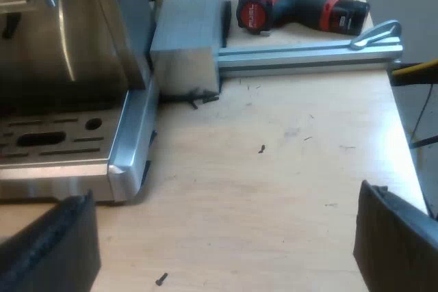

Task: Grind coffee beans and then tamp

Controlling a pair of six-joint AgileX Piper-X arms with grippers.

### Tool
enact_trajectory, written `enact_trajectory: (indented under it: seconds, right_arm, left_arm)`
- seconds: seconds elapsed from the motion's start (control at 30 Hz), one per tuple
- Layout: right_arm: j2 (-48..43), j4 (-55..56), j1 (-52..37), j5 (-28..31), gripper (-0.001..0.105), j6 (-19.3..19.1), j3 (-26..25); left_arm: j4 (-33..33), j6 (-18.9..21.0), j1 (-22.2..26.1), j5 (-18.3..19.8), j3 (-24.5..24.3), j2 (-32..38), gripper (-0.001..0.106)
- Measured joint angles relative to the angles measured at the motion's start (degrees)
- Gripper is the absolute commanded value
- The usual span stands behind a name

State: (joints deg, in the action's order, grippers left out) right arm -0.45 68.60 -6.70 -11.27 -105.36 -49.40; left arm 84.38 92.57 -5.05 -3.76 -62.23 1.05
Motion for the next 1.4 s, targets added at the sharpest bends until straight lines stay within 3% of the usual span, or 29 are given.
enact_trajectory:
  seconds: [0.3, 0.57, 0.73, 0.83, 1.03, 1.4]
  right_arm:
    - [0.00, -5.79, 0.00, 0.00, 0.077, 0.26, 0.32]
    - [0.00, -9.30, 0.00, 0.00, 0.077, 0.23, 7.68]
    - [0.10, -9.30, 0.00, 0.00, 0.077, 0.29, 13.40]
    - [0.10, -9.30, 0.00, 0.00, 0.077, 0.29, 16.16]
    - [0.10, -9.30, 0.00, 0.00, 0.077, 0.38, 19.89]
    - [0.10, -9.71, 0.00, 1.03, 0.077, 0.38, 19.93]
  left_arm:
    - [0.72, 1.76, 0.16, -1.56, 2.50, 0.00, 0.082]
    - [-12.53, 1.76, 0.24, -1.93, 13.97, -0.10, 0.082]
    - [-21.62, 1.76, 0.24, -1.93, 24.83, -0.21, 0.082]
    - [-23.86, 1.76, 0.24, -1.93, 29.44, -0.33, 0.082]
    - [-24.96, 1.81, 0.24, -0.69, 33.14, -0.33, 0.082]
    - [-26.46, 1.90, 0.24, 2.60, 33.72, -0.33, 0.082]
